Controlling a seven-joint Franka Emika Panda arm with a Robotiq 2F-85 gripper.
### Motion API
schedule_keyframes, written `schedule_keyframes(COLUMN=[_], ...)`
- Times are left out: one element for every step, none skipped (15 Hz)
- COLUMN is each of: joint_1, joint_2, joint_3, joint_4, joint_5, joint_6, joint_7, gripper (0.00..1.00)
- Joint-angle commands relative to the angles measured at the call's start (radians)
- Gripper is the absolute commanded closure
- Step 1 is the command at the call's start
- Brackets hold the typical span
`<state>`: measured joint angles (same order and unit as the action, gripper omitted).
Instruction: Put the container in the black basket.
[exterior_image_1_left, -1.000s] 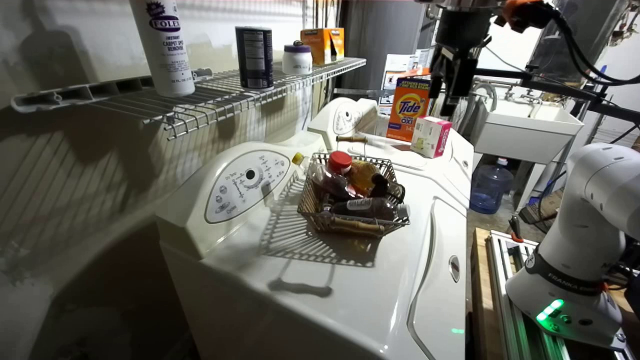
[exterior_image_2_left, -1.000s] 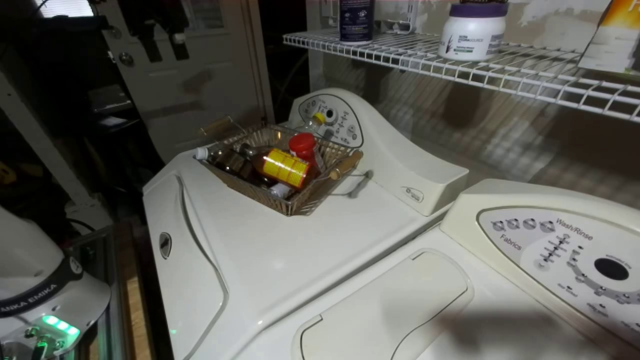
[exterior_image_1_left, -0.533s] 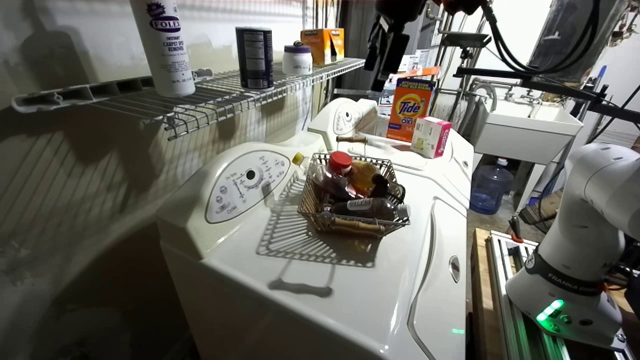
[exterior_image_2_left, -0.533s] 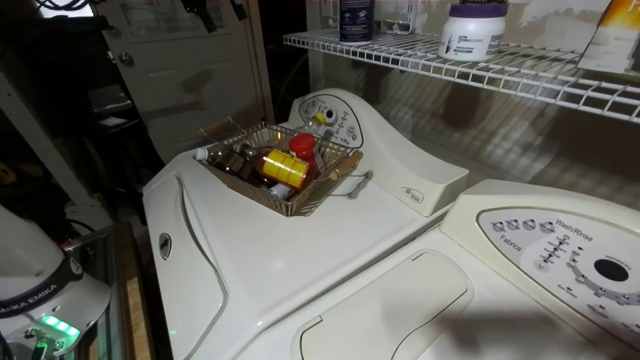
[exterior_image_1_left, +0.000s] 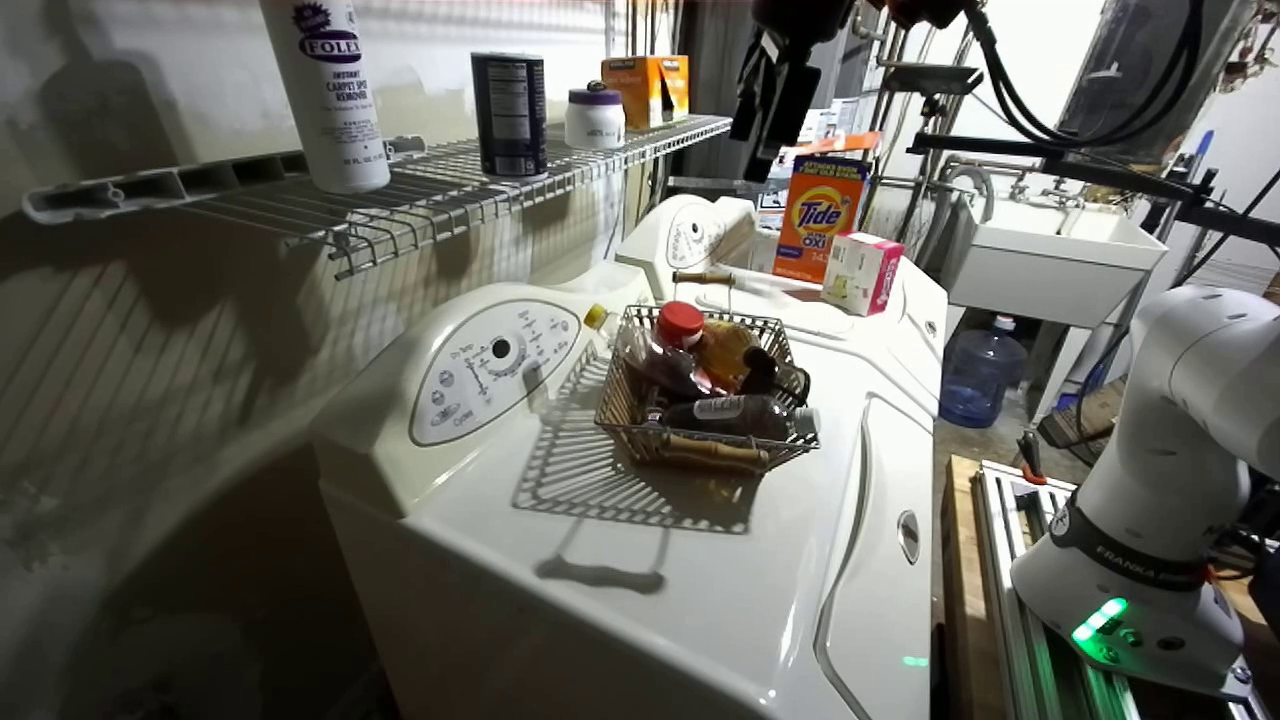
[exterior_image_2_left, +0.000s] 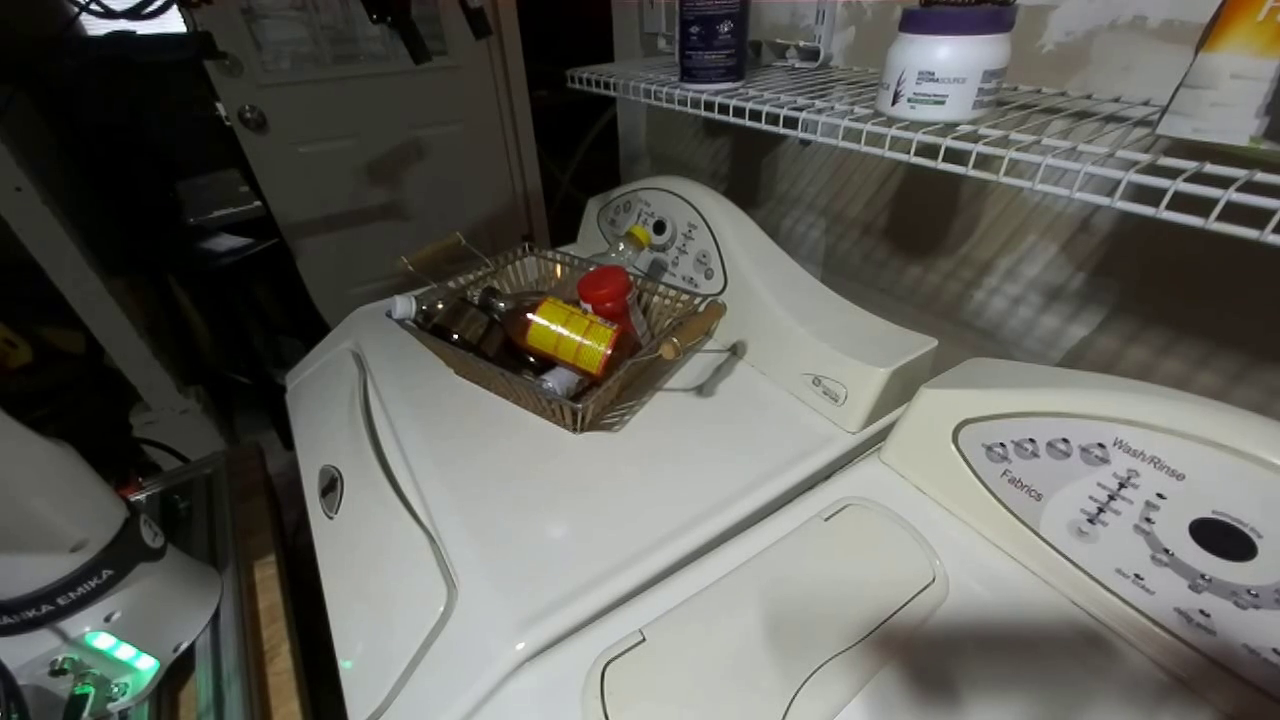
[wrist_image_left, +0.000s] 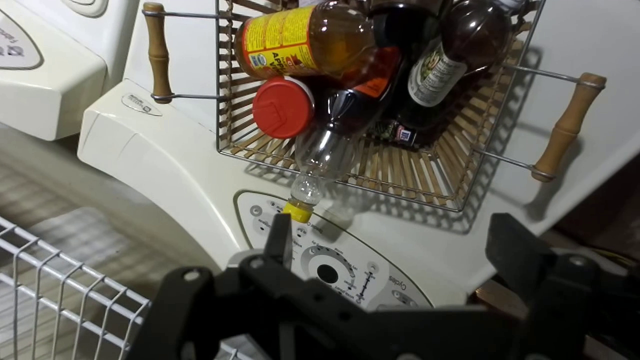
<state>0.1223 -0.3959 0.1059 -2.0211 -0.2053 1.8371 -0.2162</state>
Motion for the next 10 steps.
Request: schedule_keyframes(joint_1=[-0.009,-0.007,-0.014,-0.018,-0.021,-0.019,-0.012,-0.013,-0.012,-0.014], joint_2=[0.005,0.013,0.015,0.029,0.039,0.054,0.066,0.086,0.102,0.123], joint_3=[-0.01,-0.023,-0.028,-0.04,-0.051,-0.067,-0.086,-0.095,-0.104,-0.107], joint_4=[-0.027,-0.028,-0.033,-0.028,-0.025,-0.02,-0.018,-0.009,-0.004,0.007], joint_5=[0.005,0.032,0.023,0.032,0.044,0.067,0.11,0.129,0.157,0.168], joint_6=[0.046,0.088,0.136,0.193,0.248,0.309,0.368,0.412,0.456,0.488], joint_7=[0.044,0.049,0.059,0.068,0.072,0.062,0.037,0.027,0.015,0.009], gripper=[0.0,0.0,0.0,0.0,0.0,0.0,0.0,0.0,0.0,0.0])
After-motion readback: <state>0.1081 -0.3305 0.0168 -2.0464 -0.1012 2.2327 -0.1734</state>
